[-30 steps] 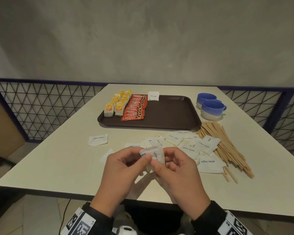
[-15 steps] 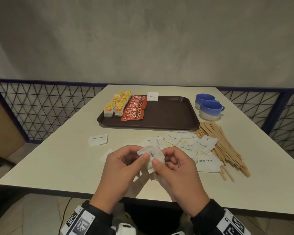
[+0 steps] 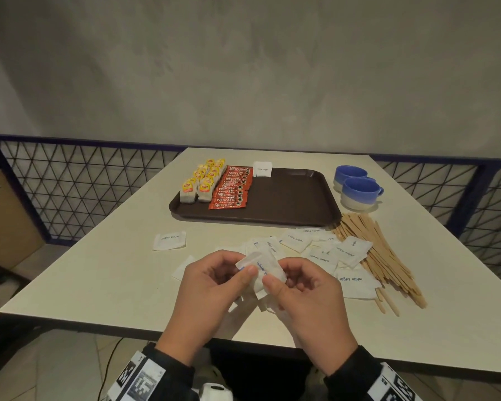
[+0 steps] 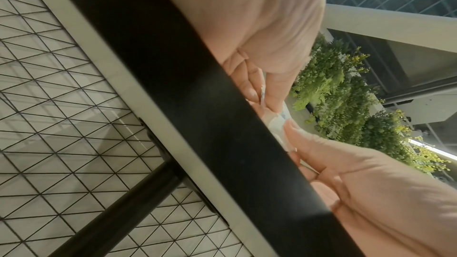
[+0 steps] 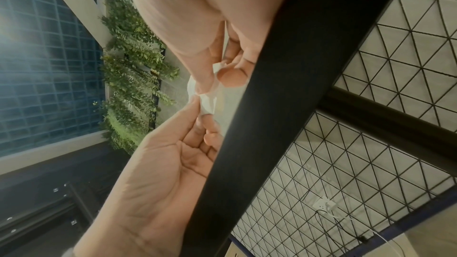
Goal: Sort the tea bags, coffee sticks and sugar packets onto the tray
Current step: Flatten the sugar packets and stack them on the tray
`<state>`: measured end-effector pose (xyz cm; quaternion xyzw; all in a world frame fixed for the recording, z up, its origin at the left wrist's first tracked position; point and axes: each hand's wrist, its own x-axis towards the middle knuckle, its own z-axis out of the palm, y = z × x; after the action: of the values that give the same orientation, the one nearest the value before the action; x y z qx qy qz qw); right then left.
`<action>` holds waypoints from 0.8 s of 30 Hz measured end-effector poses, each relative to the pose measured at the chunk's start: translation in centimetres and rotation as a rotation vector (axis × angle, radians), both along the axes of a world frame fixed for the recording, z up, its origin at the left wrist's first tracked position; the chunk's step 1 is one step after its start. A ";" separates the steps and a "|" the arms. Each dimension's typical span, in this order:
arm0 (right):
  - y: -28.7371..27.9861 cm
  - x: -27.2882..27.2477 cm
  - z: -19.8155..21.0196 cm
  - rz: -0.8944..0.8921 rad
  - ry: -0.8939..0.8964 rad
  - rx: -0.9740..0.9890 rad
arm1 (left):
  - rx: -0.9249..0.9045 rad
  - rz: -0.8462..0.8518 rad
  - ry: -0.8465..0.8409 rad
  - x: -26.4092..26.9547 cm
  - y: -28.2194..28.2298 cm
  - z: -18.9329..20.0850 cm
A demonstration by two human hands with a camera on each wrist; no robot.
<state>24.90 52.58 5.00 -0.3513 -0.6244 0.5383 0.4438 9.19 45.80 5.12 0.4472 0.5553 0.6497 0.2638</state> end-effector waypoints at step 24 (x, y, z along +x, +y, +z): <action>18.7 -7.3 15.4 0.180 -0.626 0.430 | -0.138 0.376 0.296 -6.7 -2.4 -0.3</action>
<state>17.56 71.27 20.40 -0.3413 -0.8566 0.2984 0.2463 2.54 43.39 4.82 0.4073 0.7043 0.5753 0.0838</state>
